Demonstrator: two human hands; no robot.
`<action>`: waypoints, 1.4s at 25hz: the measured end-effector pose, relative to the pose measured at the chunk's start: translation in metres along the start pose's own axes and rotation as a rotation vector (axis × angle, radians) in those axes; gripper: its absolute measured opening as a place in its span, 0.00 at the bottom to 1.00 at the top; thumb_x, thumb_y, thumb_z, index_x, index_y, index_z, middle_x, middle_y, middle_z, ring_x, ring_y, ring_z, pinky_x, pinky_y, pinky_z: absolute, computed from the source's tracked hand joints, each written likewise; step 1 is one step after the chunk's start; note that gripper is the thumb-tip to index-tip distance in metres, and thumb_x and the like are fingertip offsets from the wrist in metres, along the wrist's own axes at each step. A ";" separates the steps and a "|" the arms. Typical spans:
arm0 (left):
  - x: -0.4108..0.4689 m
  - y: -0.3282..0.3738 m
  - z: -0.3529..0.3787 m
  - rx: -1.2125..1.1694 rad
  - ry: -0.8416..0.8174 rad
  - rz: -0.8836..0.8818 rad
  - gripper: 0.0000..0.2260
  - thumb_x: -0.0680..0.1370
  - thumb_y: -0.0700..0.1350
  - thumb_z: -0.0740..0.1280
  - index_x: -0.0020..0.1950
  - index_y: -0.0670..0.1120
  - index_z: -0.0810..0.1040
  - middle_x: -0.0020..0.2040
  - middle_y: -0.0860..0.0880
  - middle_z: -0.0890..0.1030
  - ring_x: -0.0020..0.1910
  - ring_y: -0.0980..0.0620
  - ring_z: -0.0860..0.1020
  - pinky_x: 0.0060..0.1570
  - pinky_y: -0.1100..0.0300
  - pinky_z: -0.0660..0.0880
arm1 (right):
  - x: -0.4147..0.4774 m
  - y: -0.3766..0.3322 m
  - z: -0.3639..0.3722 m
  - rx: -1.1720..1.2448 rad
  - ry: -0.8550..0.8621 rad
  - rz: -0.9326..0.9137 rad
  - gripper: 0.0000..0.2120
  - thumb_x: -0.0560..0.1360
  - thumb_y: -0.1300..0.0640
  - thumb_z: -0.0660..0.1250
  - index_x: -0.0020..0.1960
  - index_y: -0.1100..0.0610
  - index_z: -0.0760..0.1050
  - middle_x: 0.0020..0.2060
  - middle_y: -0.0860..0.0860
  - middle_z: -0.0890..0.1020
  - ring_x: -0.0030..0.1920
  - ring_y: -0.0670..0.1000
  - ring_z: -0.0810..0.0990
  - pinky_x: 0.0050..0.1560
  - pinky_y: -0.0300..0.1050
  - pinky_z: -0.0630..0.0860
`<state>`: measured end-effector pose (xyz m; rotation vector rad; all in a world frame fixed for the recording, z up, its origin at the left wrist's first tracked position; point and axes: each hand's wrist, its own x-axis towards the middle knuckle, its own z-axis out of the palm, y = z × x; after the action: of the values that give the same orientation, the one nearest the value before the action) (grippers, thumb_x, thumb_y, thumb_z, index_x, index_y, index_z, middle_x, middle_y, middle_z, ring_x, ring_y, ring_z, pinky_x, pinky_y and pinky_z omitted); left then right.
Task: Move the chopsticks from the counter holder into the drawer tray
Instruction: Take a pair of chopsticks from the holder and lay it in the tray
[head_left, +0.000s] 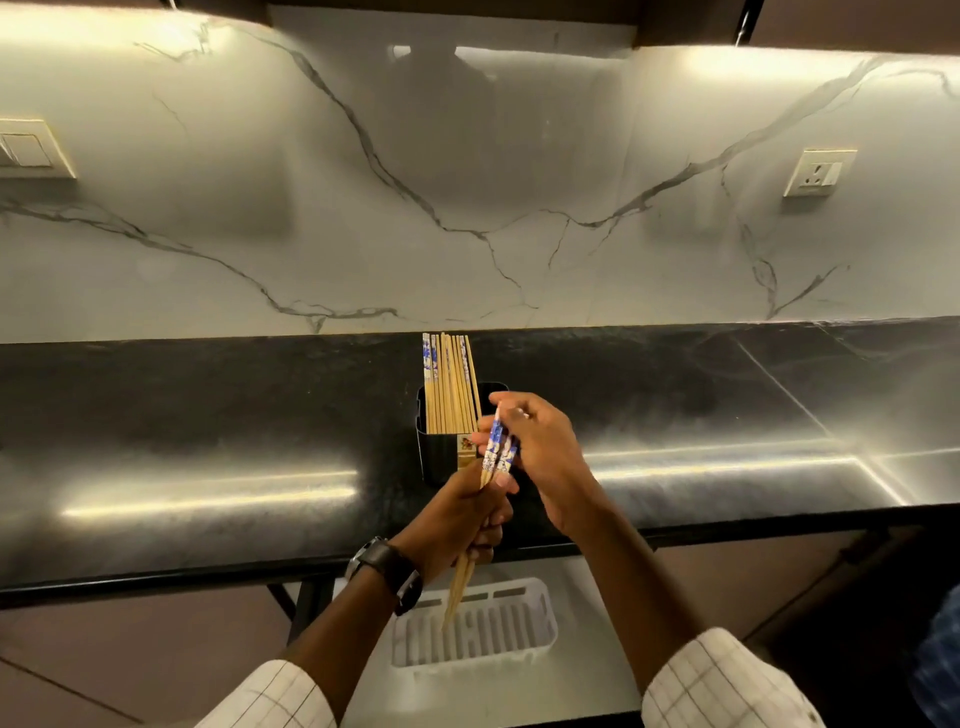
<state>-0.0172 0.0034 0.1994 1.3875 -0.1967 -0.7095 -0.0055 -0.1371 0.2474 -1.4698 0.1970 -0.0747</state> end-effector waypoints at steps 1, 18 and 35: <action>0.000 -0.001 0.000 -0.005 -0.013 -0.023 0.09 0.85 0.50 0.57 0.55 0.46 0.72 0.33 0.52 0.70 0.28 0.56 0.65 0.29 0.63 0.64 | 0.002 0.001 -0.002 -0.020 -0.063 0.026 0.12 0.84 0.59 0.62 0.66 0.58 0.75 0.45 0.54 0.87 0.46 0.53 0.89 0.42 0.40 0.84; -0.014 -0.106 -0.059 0.477 -0.243 -0.448 0.13 0.83 0.56 0.63 0.52 0.49 0.80 0.35 0.52 0.75 0.27 0.57 0.69 0.27 0.65 0.68 | -0.027 0.153 -0.069 0.174 0.071 0.592 0.11 0.77 0.73 0.68 0.58 0.64 0.74 0.49 0.66 0.83 0.43 0.62 0.88 0.38 0.55 0.85; 0.022 -0.177 -0.043 -1.060 0.986 -0.506 0.06 0.85 0.39 0.60 0.51 0.42 0.76 0.51 0.42 0.80 0.50 0.44 0.80 0.63 0.46 0.75 | -0.008 0.219 -0.061 0.573 0.499 1.139 0.11 0.85 0.67 0.55 0.51 0.71 0.73 0.70 0.64 0.75 0.72 0.61 0.74 0.73 0.59 0.68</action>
<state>-0.0382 0.0237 0.0186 0.5916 1.1862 -0.3375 -0.0398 -0.1730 0.0251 -0.5878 1.2751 0.4015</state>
